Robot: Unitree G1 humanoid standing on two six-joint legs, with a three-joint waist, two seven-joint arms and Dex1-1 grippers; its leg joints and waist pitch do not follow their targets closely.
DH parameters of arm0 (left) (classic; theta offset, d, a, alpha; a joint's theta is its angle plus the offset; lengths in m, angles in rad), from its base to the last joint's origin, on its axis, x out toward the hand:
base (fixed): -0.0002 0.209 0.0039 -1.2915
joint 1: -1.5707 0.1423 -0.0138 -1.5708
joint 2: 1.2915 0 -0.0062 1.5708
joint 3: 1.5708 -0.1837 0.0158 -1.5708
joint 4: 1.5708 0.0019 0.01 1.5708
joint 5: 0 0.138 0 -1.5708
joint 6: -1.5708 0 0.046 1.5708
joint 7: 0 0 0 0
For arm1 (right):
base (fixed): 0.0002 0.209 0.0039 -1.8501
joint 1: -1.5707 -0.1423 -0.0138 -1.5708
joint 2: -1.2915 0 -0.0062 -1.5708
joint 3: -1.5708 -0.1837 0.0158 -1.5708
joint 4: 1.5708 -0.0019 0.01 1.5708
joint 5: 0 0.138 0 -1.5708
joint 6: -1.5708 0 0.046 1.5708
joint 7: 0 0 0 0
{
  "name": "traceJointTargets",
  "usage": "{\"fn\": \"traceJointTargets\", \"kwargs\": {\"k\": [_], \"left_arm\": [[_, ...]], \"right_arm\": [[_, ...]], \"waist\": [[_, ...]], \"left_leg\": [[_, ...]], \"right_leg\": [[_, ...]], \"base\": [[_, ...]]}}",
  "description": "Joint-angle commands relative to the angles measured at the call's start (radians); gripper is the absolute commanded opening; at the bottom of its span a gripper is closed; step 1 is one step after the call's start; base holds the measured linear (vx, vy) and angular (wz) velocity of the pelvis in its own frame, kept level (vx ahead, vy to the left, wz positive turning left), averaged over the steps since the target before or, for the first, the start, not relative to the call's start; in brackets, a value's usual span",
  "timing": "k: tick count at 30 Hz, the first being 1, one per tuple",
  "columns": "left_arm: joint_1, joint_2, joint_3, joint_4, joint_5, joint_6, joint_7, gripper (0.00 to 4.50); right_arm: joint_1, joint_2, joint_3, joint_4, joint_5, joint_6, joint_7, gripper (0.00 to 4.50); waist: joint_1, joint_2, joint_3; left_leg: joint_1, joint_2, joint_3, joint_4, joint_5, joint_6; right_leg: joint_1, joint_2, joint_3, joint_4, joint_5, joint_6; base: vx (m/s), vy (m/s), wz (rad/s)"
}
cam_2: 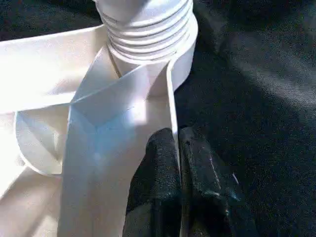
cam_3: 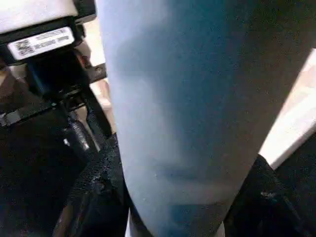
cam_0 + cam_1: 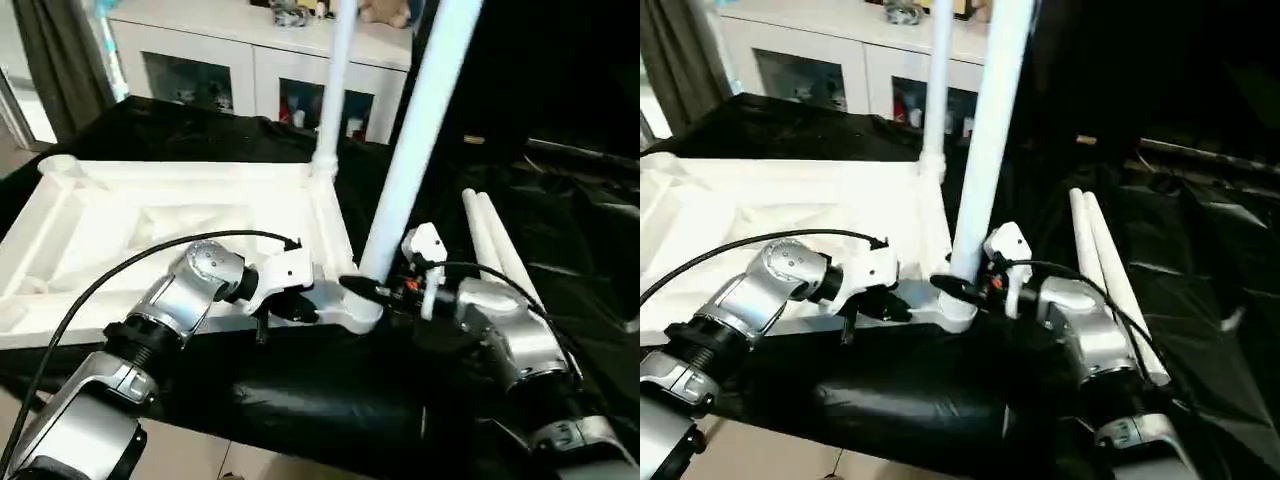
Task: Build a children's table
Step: Insert table leg to table base
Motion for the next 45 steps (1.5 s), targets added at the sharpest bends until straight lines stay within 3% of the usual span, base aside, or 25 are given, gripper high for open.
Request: {"fn": "traceJointTargets", "kwargs": {"k": [1, 8, 13, 14, 16, 17, 18, 19, 20, 21, 22, 23, 24, 25, 26, 27, 28, 29, 31, 33, 35, 37, 38, 39, 45], "left_arm": [[0.017, -0.007, -0.049, -0.041, -0.005, -0.019, -0.081, 0.0], [0.017, -0.01, -0.039, -0.043, -0.014, -0.007, -0.083, 0.0], [-0.011, -0.038, -0.019, 0.005, 0.0, 0.032, -0.016, 0.0], [-0.053, -0.077, 0.006, 0.078, 0.024, 0.07, 0.096, 0.0], [-0.084, -0.104, 0.02, 0.131, 0.04, 0.088, 0.175, 0.0], [-0.105, -0.124, 0.03, 0.165, 0.049, 0.106, 0.229, 0.0], [-0.109, -0.128, 0.032, 0.171, 0.051, 0.109, 0.239, 0.0], [-0.122, -0.143, 0.04, 0.192, 0.05, 0.127, 0.269, 0.0], [-0.145, -0.17, 0.055, 0.227, 0.05, 0.156, 0.321, 0.0], [-0.179, -0.218, 0.079, 0.284, 0.049, 0.201, 0.412, 0.0], [-0.182, -0.222, 0.08, 0.288, 0.05, 0.204, 0.419, 0.0], [-0.193, -0.238, 0.083, 0.308, 0.055, 0.214, 0.451, 0.0], [-0.199, -0.247, 0.083, 0.319, 0.059, 0.218, 0.47, 0.0], [-0.213, -0.267, 0.086, 0.352, 0.067, 0.221, 0.515, 0.0], [-0.229, -0.288, 0.09, 0.392, 0.076, 0.218, 0.56, 0.0], [-0.25, -0.317, 0.099, 0.447, 0.082, 0.213, 0.625, 0.0], [-0.257, -0.326, 0.102, 0.468, 0.082, 0.211, 0.649, 0.0], [-0.261, -0.332, 0.102, 0.483, 0.083, 0.209, 0.667, 0.0], [-0.267, -0.339, 0.103, 0.499, 0.082, 0.206, 0.684, 0.0], [-0.275, -0.346, 0.111, 0.514, 0.082, 0.205, 0.695, 0.0], [-0.28, -0.349, 0.114, 0.523, 0.084, 0.205, 0.701, 0.0], [-0.287, -0.35, 0.114, 0.541, 0.085, 0.199, 0.71, 0.0], [-0.289, -0.35, 0.115, 0.547, 0.085, 0.196, 0.713, 0.0], [-0.289, -0.348, 0.114, 0.55, 0.085, 0.191, 0.71, 0.0], [-0.282, -0.339, 0.093, 0.55, 0.089, 0.121, 0.633, 0.0]], "right_arm": [[0.049, -0.027, 0.042, 0.087, -0.04, 0.033, 0.023, 1.91], [0.044, -0.022, 0.028, 0.12, -0.039, 0.01, 0.024, 1.91], [0.008, 0.009, -0.019, 0.196, -0.066, -0.031, -0.115, 1.91], [-0.042, 0.041, -0.064, 0.277, -0.089, -0.025, -0.306, 1.91], [-0.068, 0.066, -0.09, 0.316, -0.087, -0.018, -0.399, 1.91], [-0.086, 0.083, -0.102, 0.342, -0.086, -0.018, -0.458, 1.91], [-0.088, 0.086, -0.104, 0.347, -0.086, -0.018, -0.468, 1.91], [-0.099, 0.097, -0.105, 0.367, -0.094, -0.021, -0.514, 1.91], [-0.118, 0.116, -0.107, 0.404, -0.107, -0.027, -0.594, 1.91], [-0.15, 0.157, -0.12, 0.463, -0.117, -0.034, -0.736, 1.91], [-0.153, 0.161, -0.121, 0.468, -0.117, -0.035, -0.746, 1.9], [-0.163, 0.178, -0.128, 0.485, -0.117, -0.037, -0.796, 1.9], [-0.169, 0.188, -0.131, 0.494, -0.118, -0.04, -0.827, 1.9], [-0.182, 0.21, -0.137, 0.517, -0.117, -0.047, -0.879, 1.9], [-0.196, 0.231, -0.143, 0.544, -0.123, -0.06, -0.938, 1.9], [-0.211, 0.262, -0.152, 0.573, -0.124, -0.078, -1.001, 1.9], [-0.213, 0.272, -0.152, 0.579, -0.125, -0.084, -1.022, 1.9], [-0.212, 0.281, -0.157, 0.58, -0.12, -0.09, -1.036, 1.9], [-0.21, 0.296, -0.178, 0.584, -0.1, -0.093, -1.052, 1.9], [-0.217, 0.301, -0.175, 0.599, -0.114, -0.104, -1.058, 1.9], [-0.22, 0.306, -0.177, 0.608, -0.12, -0.112, -1.065, 1.9], [-0.223, 0.309, -0.188, 0.62, -0.118, -0.122, -1.074, 1.9], [-0.224, 0.31, -0.191, 0.625, -0.117, -0.125, -1.077, 1.9], [-0.224, 0.309, -0.195, 0.628, -0.113, -0.125, -1.074, 1.9], [-0.229, 0.306, -0.205, 0.64, -0.109, -0.123, -1.025, 1.9]], "waist": [[0.003, 0.014, -0.036], [0.003, 0.015, -0.034], [-0.006, 0.015, -0.026], [-0.011, 0.014, -0.021], [-0.03, 0.02, -0.005], [-0.037, 0.028, -0.01], [-0.05, 0.04, -0.01], [-0.041, 0.056, -0.012], [-0.017, 0.055, 0.003], [0.01, 0.036, -0.014], [-0.01, -0.018, -0.031], [0.007, -0.029, -0.021], [0.03, -0.022, -0.031], [0.037, 0.002, -0.041], [0.028, 0.009, -0.042], [0.016, 0.005, -0.042], [0.017, 0.006, -0.043], [0.017, 0.003, -0.04], [0.022, 0.001, -0.034], [0.018, 0.003, -0.029], [0.013, 0.005, -0.027], [0.012, 0.003, -0.033], [0.012, 0.008, -0.039], [0.009, 0.005, -0.038], [0.013, 0.009, -0.039]], "left_leg": [[0.017, 0.081, -0.04, -0.083, -0.352, -0.002], [0.017, 0.08, -0.042, -0.085, -0.367, -0.006], [0.022, 0.077, -0.044, -0.084, -0.413, -0.014], [0.027, 0.075, -0.048, -0.083, -0.446, -0.024], [0.062, 0.07, -0.057, -0.071, -0.576, -0.052], [0.075, 0.07, -0.064, -0.061, -0.623, -0.055], [0.048, 0.098, -0.083, -0.095, -0.708, -0.06], [0.011, 0.124, -0.089, -0.139, -0.784, -0.072], [-0.083, 0.127, -0.051, -0.232, -0.931, -0.1], [-0.012, 0.089, 0.011, -0.222, -0.844, -0.078], [0.05, 0.064, -0.004, -0.144, -0.717, -0.095], [0.063, 0.019, -0.026, 0.048, -0.363, -0.037], [-0.054, 0.042, -0.054, -0.005, -0.067, -0.009], [-0.032, 0.061, -0.054, -0.07, 0.007, -0.043], [-0.005, 0.073, -0.056, -0.072, -0.02, -0.052], [0.002, 0.074, -0.052, -0.073, -0.063, -0.054], [0.001, 0.069, -0.046, -0.079, -0.129, -0.049], [0.0, 0.066, -0.043, -0.082, -0.166, -0.044], [0.003, 0.064, -0.04, -0.088, -0.252, -0.034], [0.013, 0.069, -0.045, -0.1, -0.363, -0.045], [0.016, 0.073, -0.05, -0.104, -0.402, -0.057], [0.011, 0.073, -0.051, -0.108, -0.381, -0.055], [0.013, 0.076, -0.049, -0.108, -0.353, -0.055], [0.009, 0.078, -0.048, -0.111, -0.337, -0.052], [0.011, 0.076, -0.04, -0.111, -0.336, -0.042]], "right_leg": [[0.023, -0.129, 0.077, -0.103, -0.488, -0.103], [0.021, -0.129, 0.077, -0.105, -0.494, -0.107], [0.012, -0.13, 0.072, -0.117, -0.589, -0.088], [0.007, -0.131, 0.066, -0.123, -0.648, -0.073], [-0.014, -0.12, 0.025, -0.159, -0.781, -0.022], [0.001, -0.125, -0.009, -0.179, -0.799, 0.013], [0.042, -0.115, -0.037, -0.151, -0.694, 0.016], [0.079, -0.097, -0.019, -0.075, -0.562, -0.007], [0.113, -0.042, -0.01, 0.111, -0.261, -0.043], [0.047, -0.031, 0.043, 0.116, -0.266, -0.051], [0.003, -0.085, 0.086, 0.033, -0.477, -0.043], [-0.034, -0.213, 0.11, -0.132, -0.893, -0.044], [0.069, -0.208, 0.126, -0.082, -0.749, -0.03], [0.049, -0.126, 0.085, -0.047, -0.406, -0.06], [0.023, -0.103, 0.08, -0.028, -0.264, -0.085], [0.026, -0.104, 0.086, -0.011, -0.064, -0.144], [0.037, -0.109, 0.085, -0.017, -0.038, -0.173], [0.039, -0.112, 0.085, -0.024, -0.065, -0.176], [0.04, -0.119, 0.086, -0.045, -0.205, -0.153], [0.035, -0.125, 0.081, -0.075, -0.433, -0.101], [0.029, -0.13, 0.086, -0.085, -0.482, -0.087], [0.035, -0.129, 0.084, -0.083, -0.451, -0.079], [0.035, -0.128, 0.086, -0.079, -0.382, -0.09], [0.036, -0.124, 0.086, -0.073, -0.335, -0.102], [0.034, -0.127, 0.089, -0.078, -0.319, -0.119]], "base": [[0.0, 0.0, 0.0], [0.0, 0.0, 0.0], [0.0, 0.0, 0.0], [0.0, 0.0, 0.0], [-0.069, 0.015, -0.06], [-0.098, 0.058, -0.14], [-0.054, 0.052, -0.11], [-0.099, 0.051, -0.1], [-0.073, -0.017, 0.2], [-0.073, -0.017, 0.2], [0.053, -0.115, 0.13], [0.044, -0.08, -0.11], [0.105, -0.085, -0.39], [0.072, 0.006, -0.3], [0.072, 0.006, -0.3], [0.0, 0.0, 0.0], [0.0, 0.0, 0.0], [0.0, 0.0, 0.0], [0.0, 0.0, 0.0], [0.0, 0.0, 0.0], [0.0, 0.0, 0.0], [0.0, 0.0, 0.0], [0.0, 0.0, 0.0], [0.0, 0.0, 0.0], [0.0, 0.0, 0.0]]}}
